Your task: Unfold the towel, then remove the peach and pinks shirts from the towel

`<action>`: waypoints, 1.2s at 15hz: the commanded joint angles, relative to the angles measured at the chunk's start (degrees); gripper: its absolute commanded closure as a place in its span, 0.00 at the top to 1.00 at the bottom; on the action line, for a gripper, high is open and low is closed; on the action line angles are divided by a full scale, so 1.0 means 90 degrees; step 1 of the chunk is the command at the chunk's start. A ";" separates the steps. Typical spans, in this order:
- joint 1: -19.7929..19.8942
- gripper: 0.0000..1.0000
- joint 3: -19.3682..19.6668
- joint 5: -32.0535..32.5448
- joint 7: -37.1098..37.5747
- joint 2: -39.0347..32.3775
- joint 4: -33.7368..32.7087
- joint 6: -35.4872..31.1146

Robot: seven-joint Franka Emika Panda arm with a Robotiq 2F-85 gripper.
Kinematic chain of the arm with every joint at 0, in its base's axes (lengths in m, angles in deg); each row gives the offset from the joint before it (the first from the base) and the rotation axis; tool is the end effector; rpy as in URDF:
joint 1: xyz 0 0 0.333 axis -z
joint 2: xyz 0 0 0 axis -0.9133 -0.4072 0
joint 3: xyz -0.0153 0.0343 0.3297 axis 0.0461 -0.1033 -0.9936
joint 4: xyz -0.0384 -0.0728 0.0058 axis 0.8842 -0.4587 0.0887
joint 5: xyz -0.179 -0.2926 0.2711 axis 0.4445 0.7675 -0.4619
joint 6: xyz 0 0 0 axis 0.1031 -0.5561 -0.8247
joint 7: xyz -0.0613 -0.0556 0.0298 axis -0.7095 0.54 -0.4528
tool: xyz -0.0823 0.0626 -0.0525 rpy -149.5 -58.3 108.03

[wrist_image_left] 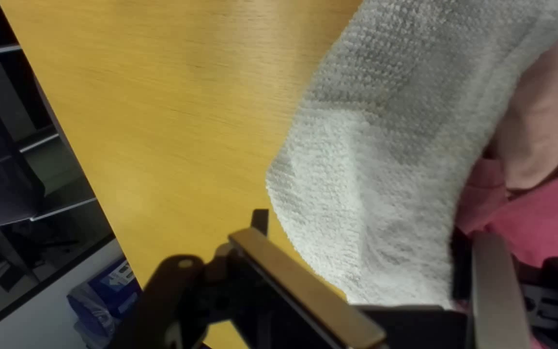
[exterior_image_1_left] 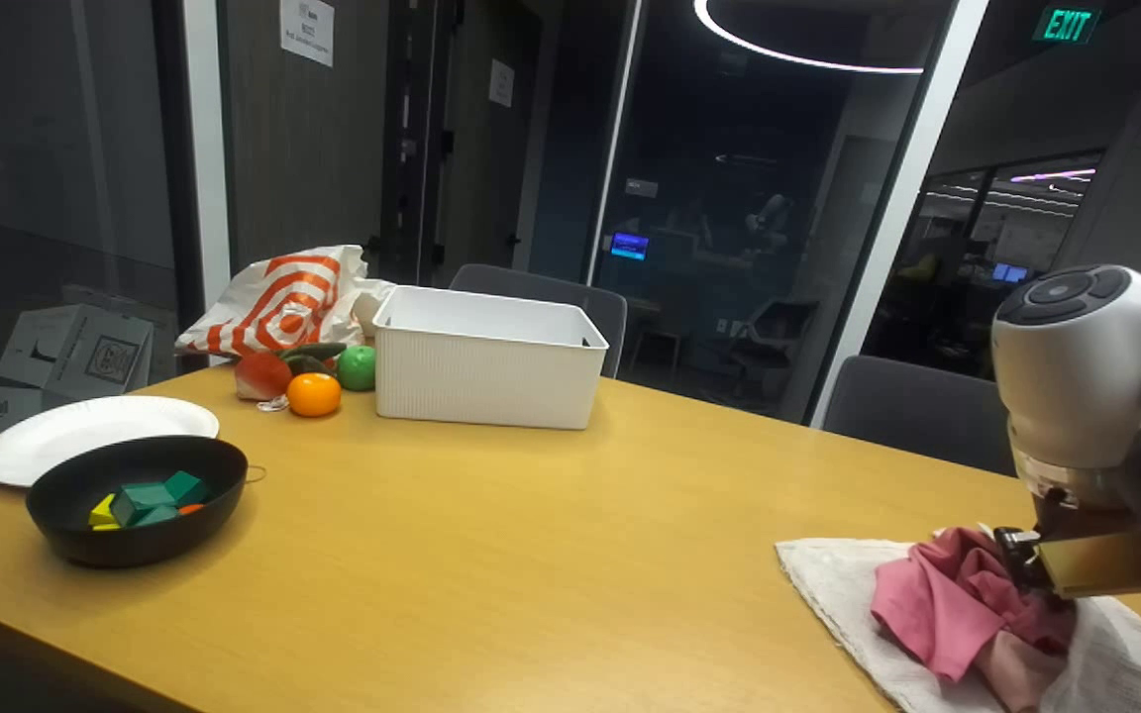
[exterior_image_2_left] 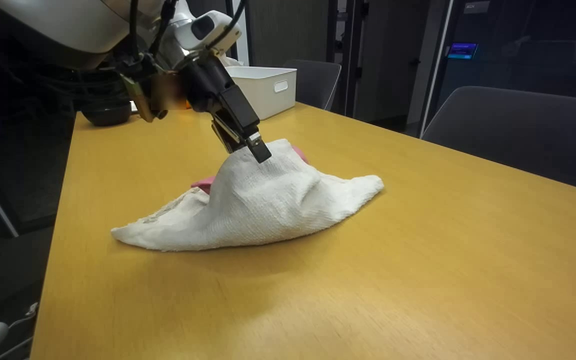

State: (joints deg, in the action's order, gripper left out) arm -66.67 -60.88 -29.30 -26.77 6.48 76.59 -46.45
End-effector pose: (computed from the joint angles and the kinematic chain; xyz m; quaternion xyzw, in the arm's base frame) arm 0.4624 0.0367 0.3443 0.9207 -0.1813 0.1042 0.3296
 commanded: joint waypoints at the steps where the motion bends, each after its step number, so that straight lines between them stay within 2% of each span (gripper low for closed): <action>1: -0.0071 0.52 0.0074 0.0078 0.0053 0.0114 0.0057 0.0076; 4: -0.0060 0.27 0.0114 0.0024 0.0024 0.0177 0.0059 0.0115; 7: -0.0059 0.09 0.0166 -0.0065 -0.0007 0.0176 0.0047 0.0120; 10: -0.0058 0.04 0.0169 -0.0035 -0.0045 0.0171 0.0031 0.0297; 12: -0.0042 0.10 0.0167 0.0045 -0.0090 0.0207 0.0005 0.0548; 18: 0.0030 0.10 0.0282 0.0247 -0.0116 0.0077 -0.0008 0.1331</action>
State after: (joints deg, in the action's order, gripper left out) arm -66.65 -59.10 -28.87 -26.96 6.75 76.53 -37.54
